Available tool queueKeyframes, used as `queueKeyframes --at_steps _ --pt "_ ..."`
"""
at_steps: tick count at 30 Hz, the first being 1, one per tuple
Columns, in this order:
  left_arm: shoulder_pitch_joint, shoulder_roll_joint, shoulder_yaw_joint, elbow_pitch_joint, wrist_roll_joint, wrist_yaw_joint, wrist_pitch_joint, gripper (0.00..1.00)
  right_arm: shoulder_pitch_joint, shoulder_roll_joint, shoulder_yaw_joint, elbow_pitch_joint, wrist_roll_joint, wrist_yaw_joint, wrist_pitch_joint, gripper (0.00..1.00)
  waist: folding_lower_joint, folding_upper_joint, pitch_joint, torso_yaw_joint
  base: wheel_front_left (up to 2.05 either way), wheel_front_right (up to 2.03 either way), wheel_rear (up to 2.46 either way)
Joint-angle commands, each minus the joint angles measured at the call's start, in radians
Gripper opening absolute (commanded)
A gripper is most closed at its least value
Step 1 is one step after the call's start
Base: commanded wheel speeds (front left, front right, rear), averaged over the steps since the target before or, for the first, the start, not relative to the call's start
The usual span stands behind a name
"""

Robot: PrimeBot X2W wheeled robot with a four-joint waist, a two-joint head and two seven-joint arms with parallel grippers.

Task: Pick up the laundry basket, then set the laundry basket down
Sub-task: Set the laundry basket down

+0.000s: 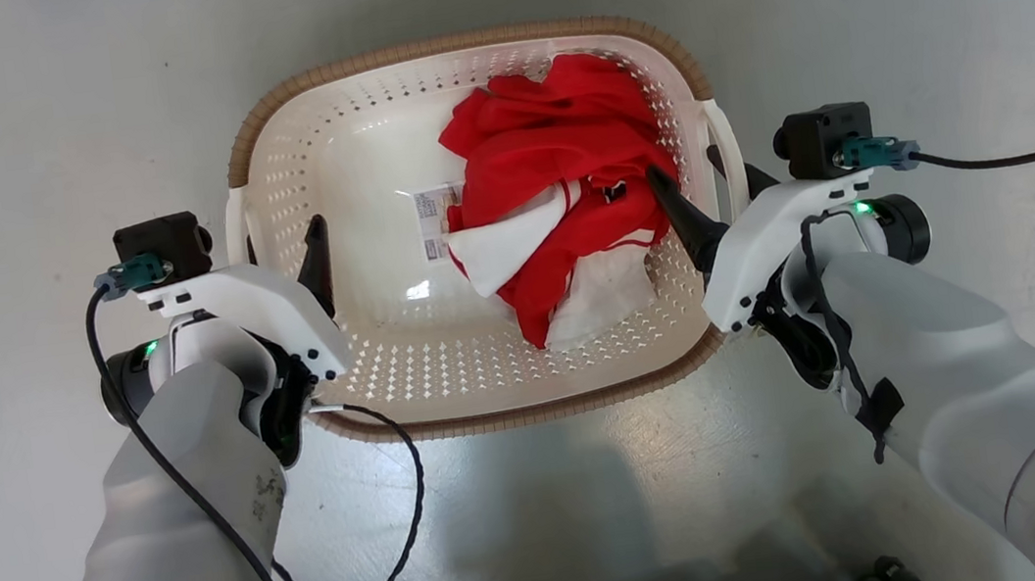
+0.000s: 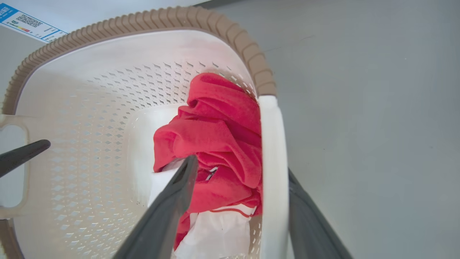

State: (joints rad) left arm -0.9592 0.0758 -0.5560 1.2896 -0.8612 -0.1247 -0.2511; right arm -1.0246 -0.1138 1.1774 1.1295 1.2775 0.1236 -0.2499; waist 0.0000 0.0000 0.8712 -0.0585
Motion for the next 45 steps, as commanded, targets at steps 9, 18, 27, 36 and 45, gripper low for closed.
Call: queueKeyframes --at_steps 9,18,27,36,45 --pt "0.067 0.037 0.023 -0.005 0.027 0.013 -0.011 1.0 0.107 0.013 0.019 0.015 0.026 0.007 -0.012 1.0 0.0 0.0 -0.085 -0.015 0.0 0.0 0.0" --pt "0.146 0.049 0.034 -0.004 0.039 0.033 -0.011 1.0 0.159 0.011 0.003 0.025 0.041 0.007 -0.012 1.0 0.0 0.0 -0.203 -0.03 0.0 0.0 0.0" --pt "0.248 0.052 0.059 -0.038 0.059 0.027 -0.011 1.0 0.242 -0.003 -0.041 0.006 0.017 0.007 -0.012 1.0 0.0 0.0 -0.349 -0.033 0.0 0.0 0.0" --pt "0.352 0.066 0.124 -0.155 0.115 0.023 -0.011 1.0 0.324 -0.038 -0.166 -0.066 -0.115 0.007 -0.012 1.0 0.0 0.0 -0.496 -0.024 0.0 0.0 0.0" --pt "0.456 0.054 0.189 -0.268 0.201 0.016 -0.011 1.0 0.422 -0.062 -0.353 -0.16 -0.287 0.007 -0.012 1.0 0.0 0.0 -0.606 -0.011 0.0 0.0 0.0"
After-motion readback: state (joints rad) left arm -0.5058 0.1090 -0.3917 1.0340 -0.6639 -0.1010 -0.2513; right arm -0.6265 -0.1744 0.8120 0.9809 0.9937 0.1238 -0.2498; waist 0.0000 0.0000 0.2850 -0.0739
